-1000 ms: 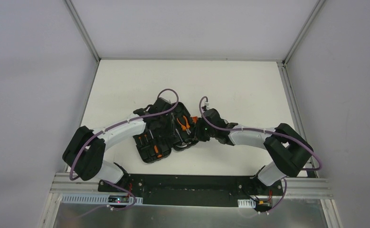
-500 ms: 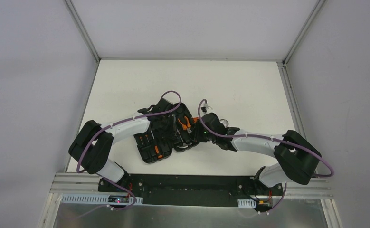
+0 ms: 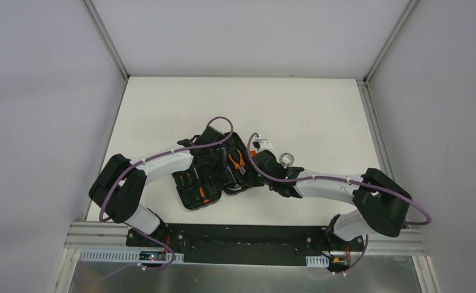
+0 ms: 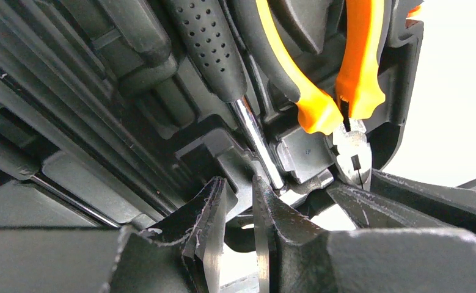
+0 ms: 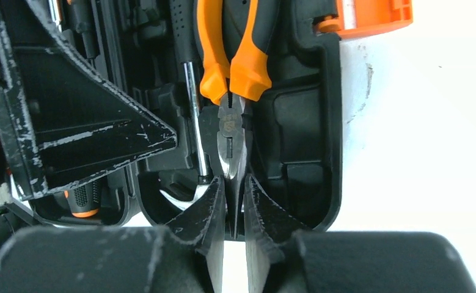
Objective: Pack the tool kit
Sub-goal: Adjust the pliers in the toolbox.
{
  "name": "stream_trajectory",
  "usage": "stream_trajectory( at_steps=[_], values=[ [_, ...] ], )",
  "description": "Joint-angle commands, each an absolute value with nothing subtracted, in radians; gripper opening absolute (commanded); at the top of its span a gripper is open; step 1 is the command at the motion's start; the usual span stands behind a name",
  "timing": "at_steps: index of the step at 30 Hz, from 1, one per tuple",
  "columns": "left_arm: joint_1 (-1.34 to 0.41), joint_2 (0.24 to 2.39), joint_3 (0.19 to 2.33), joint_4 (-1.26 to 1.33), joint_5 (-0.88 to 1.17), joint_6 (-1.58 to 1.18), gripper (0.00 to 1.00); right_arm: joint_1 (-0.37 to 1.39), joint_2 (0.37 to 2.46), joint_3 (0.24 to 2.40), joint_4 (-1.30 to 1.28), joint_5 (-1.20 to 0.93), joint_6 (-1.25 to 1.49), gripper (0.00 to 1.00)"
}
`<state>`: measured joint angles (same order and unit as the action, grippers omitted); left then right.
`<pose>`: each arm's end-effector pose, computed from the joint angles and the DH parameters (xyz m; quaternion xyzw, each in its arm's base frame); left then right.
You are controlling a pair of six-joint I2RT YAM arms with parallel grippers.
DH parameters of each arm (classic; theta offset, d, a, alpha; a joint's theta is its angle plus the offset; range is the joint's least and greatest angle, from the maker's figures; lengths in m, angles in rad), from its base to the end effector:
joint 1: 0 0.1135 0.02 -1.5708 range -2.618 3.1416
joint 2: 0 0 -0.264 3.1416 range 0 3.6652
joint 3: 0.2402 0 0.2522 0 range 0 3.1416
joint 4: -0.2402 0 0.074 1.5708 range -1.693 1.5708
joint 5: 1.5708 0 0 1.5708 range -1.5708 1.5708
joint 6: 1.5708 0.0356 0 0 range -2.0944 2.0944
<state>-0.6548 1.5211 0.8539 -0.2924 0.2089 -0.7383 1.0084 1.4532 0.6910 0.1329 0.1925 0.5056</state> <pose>0.2326 -0.1879 0.1836 -0.0082 0.9490 -0.2682 0.1657 0.1634 0.2465 0.1858 -0.1785 0.8701 0.2478 0.3870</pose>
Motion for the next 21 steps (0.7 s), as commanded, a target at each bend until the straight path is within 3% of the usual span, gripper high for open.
stream_trajectory(
  at_steps=[1,7,12,14,21],
  values=[
    [-0.664,1.529,0.834,-0.324,0.222,-0.745,0.23,1.010,1.468,0.734,0.129,0.263,0.574,0.00],
    [-0.664,1.522,0.831,-0.324,0.221,-0.746,0.24,1.000,1.509,0.734,0.137,0.240,0.623,0.01],
    [-0.664,1.509,0.826,-0.324,0.223,-0.747,0.24,0.972,1.522,0.735,0.123,0.198,0.638,0.15],
    [-0.664,1.484,0.828,-0.324,0.225,-0.750,0.26,0.972,1.499,0.755,0.053,0.212,0.624,0.29],
    [-0.663,1.397,0.861,-0.332,0.198,-0.780,0.33,0.972,1.404,0.815,-0.115,0.293,0.545,0.43]
  ],
)
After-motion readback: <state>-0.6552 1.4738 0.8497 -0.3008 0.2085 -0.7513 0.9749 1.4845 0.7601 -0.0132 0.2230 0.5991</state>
